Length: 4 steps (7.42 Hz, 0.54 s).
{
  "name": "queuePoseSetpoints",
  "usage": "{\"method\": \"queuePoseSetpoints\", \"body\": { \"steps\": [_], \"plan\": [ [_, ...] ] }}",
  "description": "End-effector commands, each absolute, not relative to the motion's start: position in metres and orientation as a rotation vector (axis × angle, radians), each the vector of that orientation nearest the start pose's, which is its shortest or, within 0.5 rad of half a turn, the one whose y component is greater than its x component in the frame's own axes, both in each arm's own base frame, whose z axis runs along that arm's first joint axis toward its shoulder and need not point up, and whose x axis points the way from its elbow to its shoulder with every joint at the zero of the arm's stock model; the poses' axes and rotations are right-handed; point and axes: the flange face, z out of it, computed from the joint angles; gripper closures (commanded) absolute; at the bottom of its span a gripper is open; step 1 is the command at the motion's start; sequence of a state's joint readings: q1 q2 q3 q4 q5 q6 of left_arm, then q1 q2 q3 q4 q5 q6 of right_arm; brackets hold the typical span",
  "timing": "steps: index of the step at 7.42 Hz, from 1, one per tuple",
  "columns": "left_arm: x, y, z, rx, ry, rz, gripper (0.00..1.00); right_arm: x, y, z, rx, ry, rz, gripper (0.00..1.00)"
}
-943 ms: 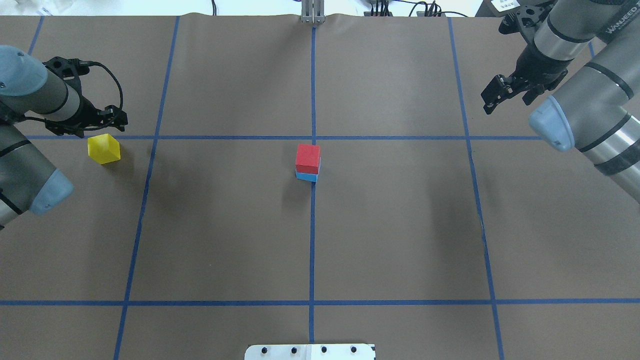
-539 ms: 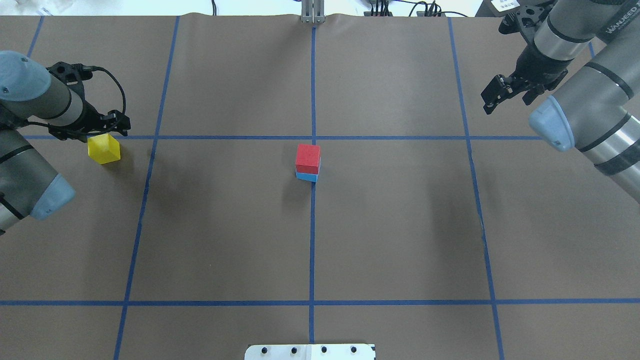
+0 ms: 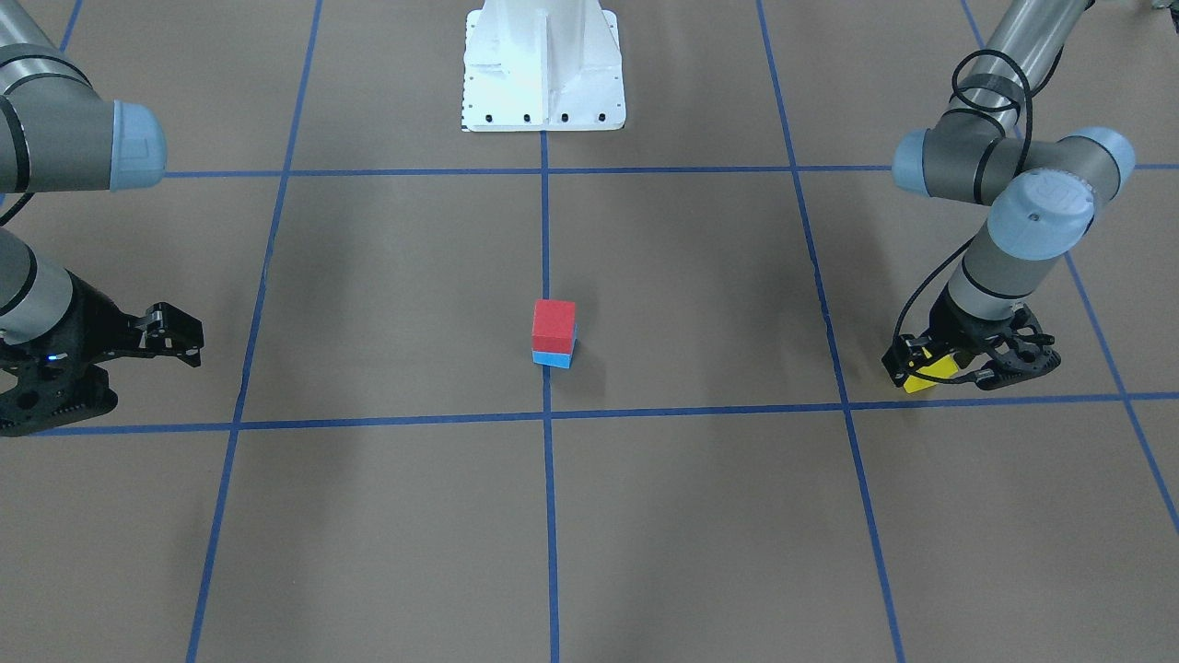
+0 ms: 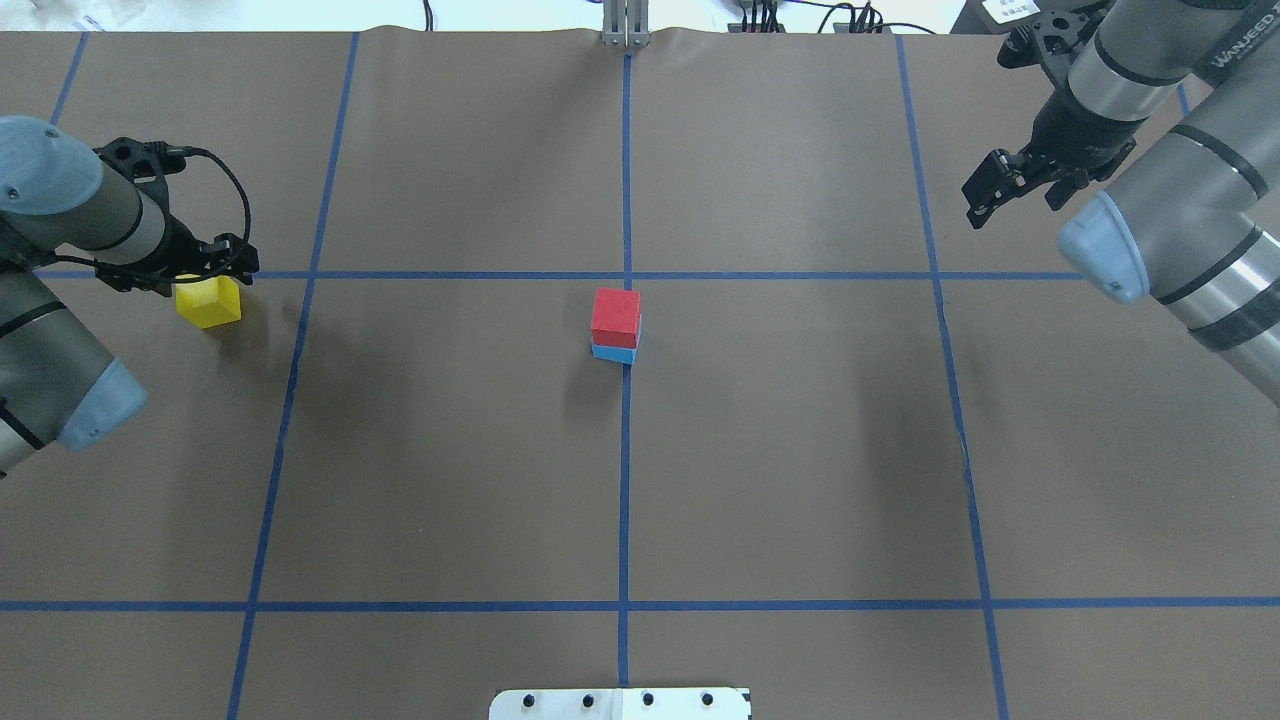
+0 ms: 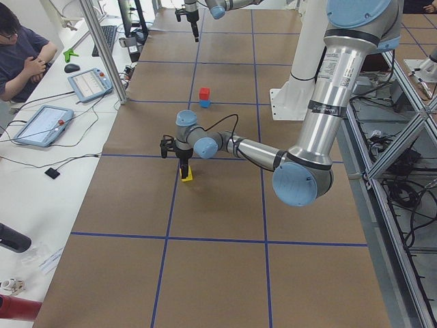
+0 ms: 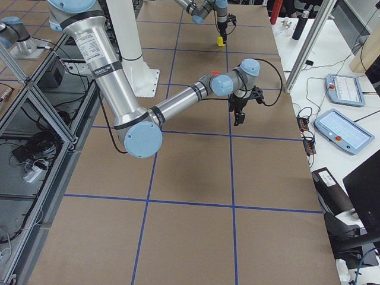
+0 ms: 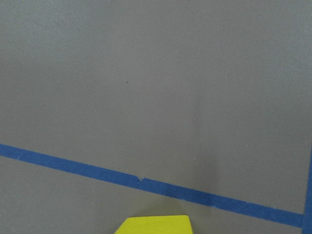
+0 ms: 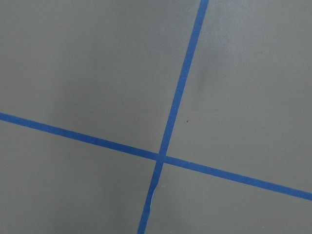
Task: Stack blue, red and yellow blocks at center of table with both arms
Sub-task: 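Lower the left gripper onto the yellow cube and close it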
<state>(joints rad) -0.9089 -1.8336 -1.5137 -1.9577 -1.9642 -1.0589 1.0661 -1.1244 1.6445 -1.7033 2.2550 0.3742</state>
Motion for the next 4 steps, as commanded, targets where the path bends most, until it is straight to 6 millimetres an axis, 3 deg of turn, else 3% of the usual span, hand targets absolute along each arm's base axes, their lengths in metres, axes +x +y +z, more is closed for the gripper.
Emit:
{"method": "queuePoseSetpoints", "body": {
  "steps": [1, 2, 3, 4],
  "plan": [
    [0.309, -0.551, 0.518, 0.093, 0.691, -0.261, 0.19, -0.25, -0.599, 0.384, 0.051, -0.772, -0.257, 0.01],
    [0.309, -0.55, 0.517, 0.102, 0.708, -0.254, 0.69, -0.25, -0.599, 0.384, 0.051, -0.772, -0.257, 0.01],
    [0.307, -0.546, 0.51, 0.106, 0.718, -0.249, 1.0, -0.25, -0.598, 0.383, 0.053, -0.773, -0.258, 0.01],
    [0.3, -0.534, 0.494, 0.095, 0.755, -0.233, 1.0, -0.25, -0.598, 0.383, 0.053, -0.773, -0.258, 0.01]
  ]
}}
